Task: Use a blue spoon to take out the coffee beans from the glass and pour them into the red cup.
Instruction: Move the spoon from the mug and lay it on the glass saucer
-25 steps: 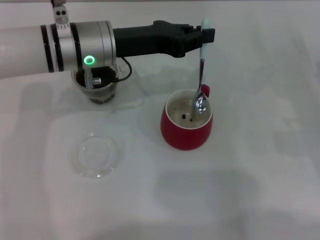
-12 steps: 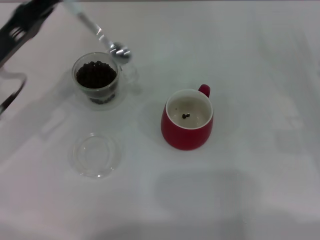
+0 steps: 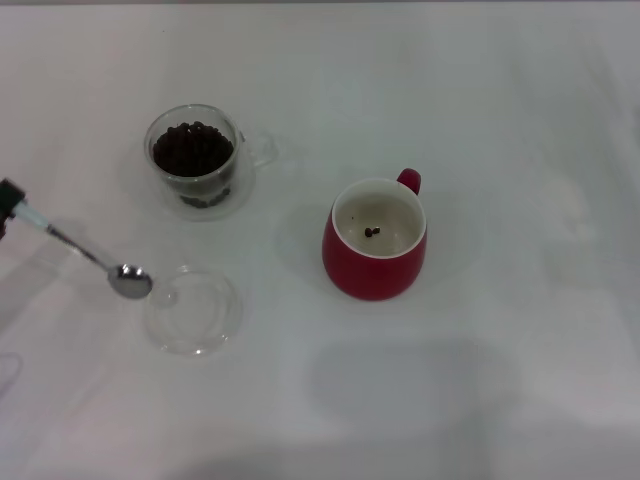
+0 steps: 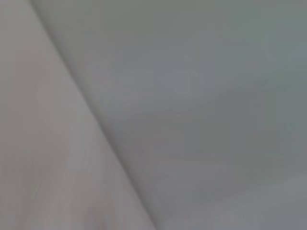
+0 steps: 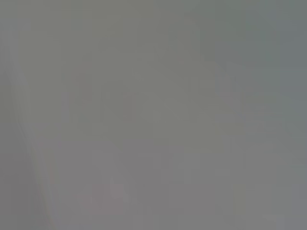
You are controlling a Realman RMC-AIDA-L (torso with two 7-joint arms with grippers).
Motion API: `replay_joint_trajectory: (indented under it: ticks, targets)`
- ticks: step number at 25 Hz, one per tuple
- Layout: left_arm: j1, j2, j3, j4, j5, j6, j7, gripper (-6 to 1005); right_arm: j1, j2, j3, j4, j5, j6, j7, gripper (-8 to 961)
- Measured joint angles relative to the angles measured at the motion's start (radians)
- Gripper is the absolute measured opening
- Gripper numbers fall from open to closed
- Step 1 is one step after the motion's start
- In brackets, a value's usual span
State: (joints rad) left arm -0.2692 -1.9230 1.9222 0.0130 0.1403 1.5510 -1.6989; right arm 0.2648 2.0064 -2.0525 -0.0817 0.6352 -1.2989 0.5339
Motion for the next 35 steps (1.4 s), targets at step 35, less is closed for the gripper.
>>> replay_joint_trajectory:
  ticks: [35]
  targets:
    - [-0.173, -0.084, 0.142, -0.093, 0.041, -0.221, 0.079, 193, 0.023, 0.0, 0.0, -0.002, 0.0, 0.006, 0.008, 872]
